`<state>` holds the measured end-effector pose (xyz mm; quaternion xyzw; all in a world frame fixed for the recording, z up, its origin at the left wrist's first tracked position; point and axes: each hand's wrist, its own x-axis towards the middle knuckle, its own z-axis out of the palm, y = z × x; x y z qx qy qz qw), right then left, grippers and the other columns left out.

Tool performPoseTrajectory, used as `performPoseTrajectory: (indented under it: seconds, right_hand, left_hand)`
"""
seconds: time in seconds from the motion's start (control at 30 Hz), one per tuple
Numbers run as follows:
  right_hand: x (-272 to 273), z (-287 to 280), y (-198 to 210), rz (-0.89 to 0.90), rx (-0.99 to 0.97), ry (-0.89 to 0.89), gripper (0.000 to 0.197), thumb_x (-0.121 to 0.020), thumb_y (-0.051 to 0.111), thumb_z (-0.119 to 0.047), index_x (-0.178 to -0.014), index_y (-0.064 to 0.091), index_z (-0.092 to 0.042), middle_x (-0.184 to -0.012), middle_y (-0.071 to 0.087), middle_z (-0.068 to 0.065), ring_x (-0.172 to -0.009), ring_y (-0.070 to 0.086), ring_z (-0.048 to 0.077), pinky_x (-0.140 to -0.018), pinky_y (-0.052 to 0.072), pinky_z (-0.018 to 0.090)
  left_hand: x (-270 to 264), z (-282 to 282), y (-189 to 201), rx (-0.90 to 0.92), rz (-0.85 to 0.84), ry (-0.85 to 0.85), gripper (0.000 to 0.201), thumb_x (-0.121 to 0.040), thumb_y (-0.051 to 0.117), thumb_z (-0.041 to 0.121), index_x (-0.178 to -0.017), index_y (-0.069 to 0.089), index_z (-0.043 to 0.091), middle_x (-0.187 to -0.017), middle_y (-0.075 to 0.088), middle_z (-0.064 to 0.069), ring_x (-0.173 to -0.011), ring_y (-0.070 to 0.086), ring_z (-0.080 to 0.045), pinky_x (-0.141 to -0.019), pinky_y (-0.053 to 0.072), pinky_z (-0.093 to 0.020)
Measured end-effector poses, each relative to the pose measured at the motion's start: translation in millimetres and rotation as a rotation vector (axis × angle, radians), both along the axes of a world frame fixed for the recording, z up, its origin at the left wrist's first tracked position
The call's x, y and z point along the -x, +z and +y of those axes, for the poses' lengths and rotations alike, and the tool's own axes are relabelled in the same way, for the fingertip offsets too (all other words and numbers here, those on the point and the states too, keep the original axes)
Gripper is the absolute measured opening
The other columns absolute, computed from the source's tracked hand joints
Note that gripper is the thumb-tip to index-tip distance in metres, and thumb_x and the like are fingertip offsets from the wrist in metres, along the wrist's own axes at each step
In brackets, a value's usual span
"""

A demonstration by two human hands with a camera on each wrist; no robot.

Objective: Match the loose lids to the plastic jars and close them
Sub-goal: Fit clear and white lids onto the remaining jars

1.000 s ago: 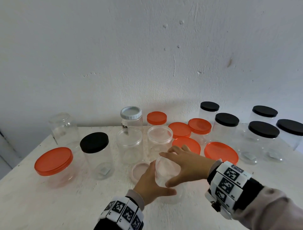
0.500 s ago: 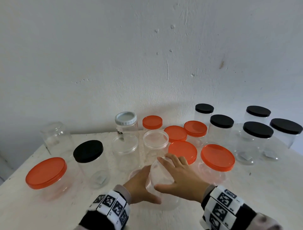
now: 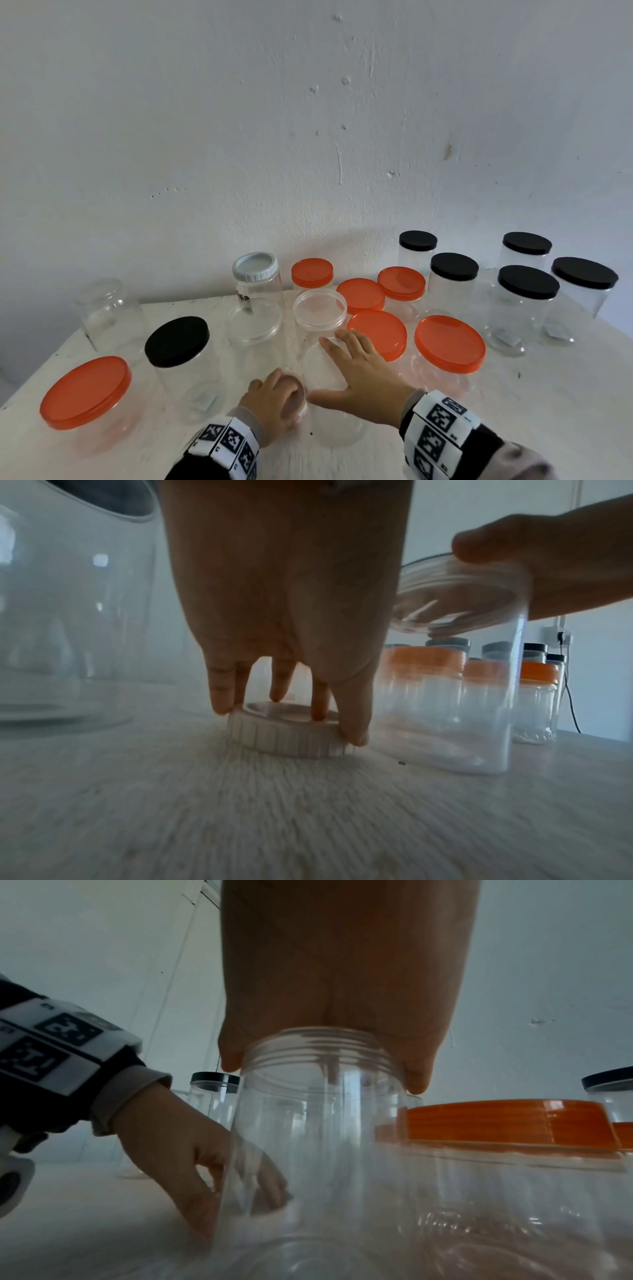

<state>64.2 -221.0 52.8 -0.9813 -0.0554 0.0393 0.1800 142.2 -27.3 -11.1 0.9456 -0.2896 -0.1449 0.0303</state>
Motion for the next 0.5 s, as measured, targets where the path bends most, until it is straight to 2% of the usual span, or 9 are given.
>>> performPoseTrajectory:
  seconds: [0.07, 0.17, 0.27, 0.37, 0.5]
  right_hand:
    - [-6, -1, 1, 0.012, 0.008, -0.006, 0.098, -0.078, 0.044, -0.079, -0.153, 0.009, -0.028, -0.160, 0.001, -0.003, -0.146, -0.008, 0.020, -0.118, 0.005, 0.042]
    - [-17, 0, 3, 0.005, 0.014, -0.024, 0.098, -0.078, 0.044, -0.079, -0.153, 0.010, -0.026, -0.160, 0.002, -0.001, -0.146, -0.004, 0.021, -0.118, 0.008, 0.043]
    - [-25, 3, 3, -0.011, 0.012, -0.046, 0.096, -0.079, 0.044, -0.078, -0.152, 0.012, -0.025, -0.159, 0.005, 0.000, -0.145, 0.000, 0.022, -0.117, 0.011, 0.043]
    - [-31, 6, 3, -0.033, 0.027, -0.078, 0.094, -0.079, 0.043, -0.079, -0.151, 0.015, -0.026, -0.158, 0.007, 0.000, -0.144, 0.003, 0.023, -0.116, 0.014, 0.044]
    - [-44, 10, 4, -0.011, 0.077, -0.114, 0.093, -0.079, 0.040, -0.079, -0.151, 0.014, -0.027, -0.157, 0.008, 0.002, -0.143, 0.006, 0.026, -0.114, 0.018, 0.045]
  left_hand:
    - [1, 5, 4, -0.022, 0.033, 0.013, 0.050, -0.087, 0.050, 0.046, -0.133, 0.036, 0.032, -0.151, 0.020, 0.004, -0.137, 0.025, -0.026, -0.109, 0.029, -0.041]
    - [4, 9, 7, -0.034, 0.046, 0.046, 0.046, -0.082, 0.050, 0.049, -0.125, 0.040, 0.035, -0.134, 0.032, 0.002, -0.124, 0.035, -0.028, -0.104, 0.033, -0.039]
    - [11, 15, 9, -0.077, 0.051, 0.125, 0.052, -0.078, 0.052, 0.047, -0.127, 0.039, 0.036, -0.126, 0.035, -0.003, -0.117, 0.036, -0.033, -0.102, 0.033, -0.036]
    - [18, 27, 12, -0.088, 0.054, 0.152, 0.060, -0.075, 0.056, 0.050, -0.130, 0.037, 0.031, -0.124, 0.039, -0.006, -0.118, 0.038, -0.032, -0.102, 0.034, -0.037]
    - [29, 46, 28, -0.020, 0.171, 0.155, 0.069, -0.079, 0.061, 0.051, -0.134, 0.030, 0.024, -0.129, 0.036, -0.008, -0.122, 0.038, -0.028, -0.104, 0.032, -0.033]
